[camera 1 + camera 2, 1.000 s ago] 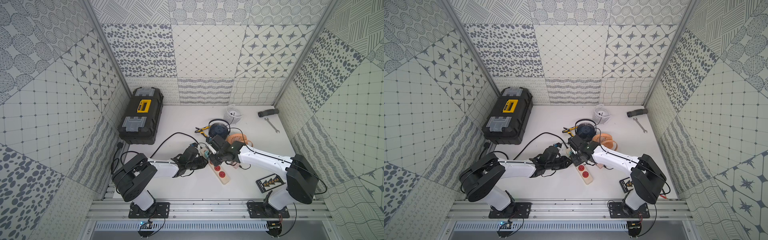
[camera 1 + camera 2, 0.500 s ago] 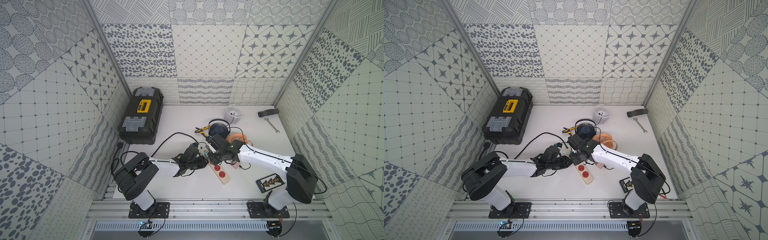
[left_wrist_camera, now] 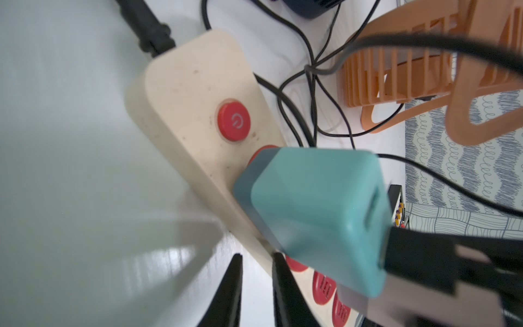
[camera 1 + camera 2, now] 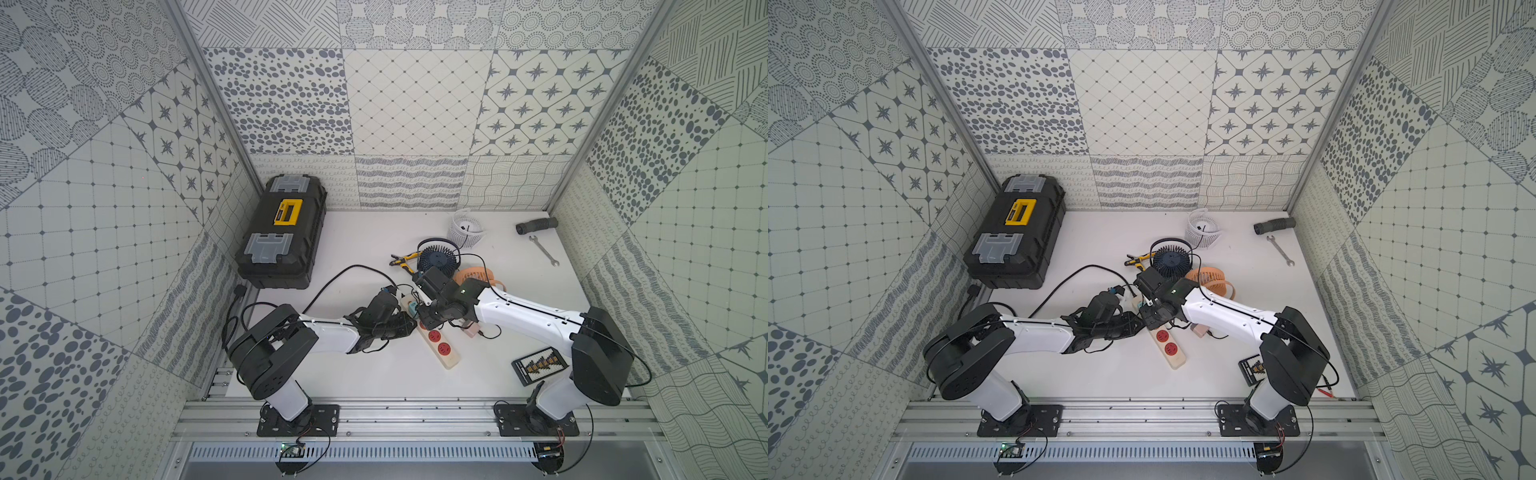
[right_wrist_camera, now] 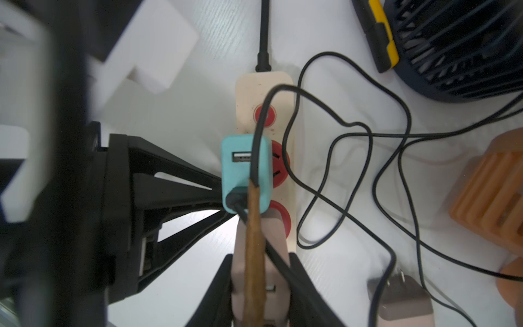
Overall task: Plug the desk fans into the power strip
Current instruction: Insert the plug into the socket.
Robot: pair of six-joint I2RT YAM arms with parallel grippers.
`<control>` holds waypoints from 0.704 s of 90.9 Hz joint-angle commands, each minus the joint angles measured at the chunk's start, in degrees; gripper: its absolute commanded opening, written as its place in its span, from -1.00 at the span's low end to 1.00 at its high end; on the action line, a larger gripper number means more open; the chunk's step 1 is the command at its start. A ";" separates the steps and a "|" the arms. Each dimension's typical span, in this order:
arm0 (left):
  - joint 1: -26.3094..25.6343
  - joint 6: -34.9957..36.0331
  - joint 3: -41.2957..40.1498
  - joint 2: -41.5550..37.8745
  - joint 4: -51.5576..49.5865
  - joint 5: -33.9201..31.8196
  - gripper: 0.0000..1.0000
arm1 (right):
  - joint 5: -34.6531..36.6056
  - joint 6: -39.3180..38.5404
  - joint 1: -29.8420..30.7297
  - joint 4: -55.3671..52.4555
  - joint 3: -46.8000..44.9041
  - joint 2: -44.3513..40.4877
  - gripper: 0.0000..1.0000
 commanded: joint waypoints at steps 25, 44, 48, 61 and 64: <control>0.13 1.15 0.78 0.49 2.59 0.06 -0.59 | -0.20 1.74 0.08 0.68 0.49 2.38 -0.88; 0.13 1.15 1.04 0.75 2.53 0.14 -0.59 | -0.19 2.15 0.06 -1.02 1.24 0.73 -0.87; 0.13 1.17 1.10 0.84 2.54 0.16 -0.59 | -0.19 2.19 0.06 -1.65 1.83 0.18 -0.87; 0.13 1.09 1.27 1.01 2.54 0.21 -0.59 | -0.36 2.34 0.06 -3.47 3.52 -0.83 -0.87; 0.13 1.14 1.22 1.02 2.58 0.19 -0.59 | -0.36 2.30 0.06 -3.68 3.57 -0.95 -0.87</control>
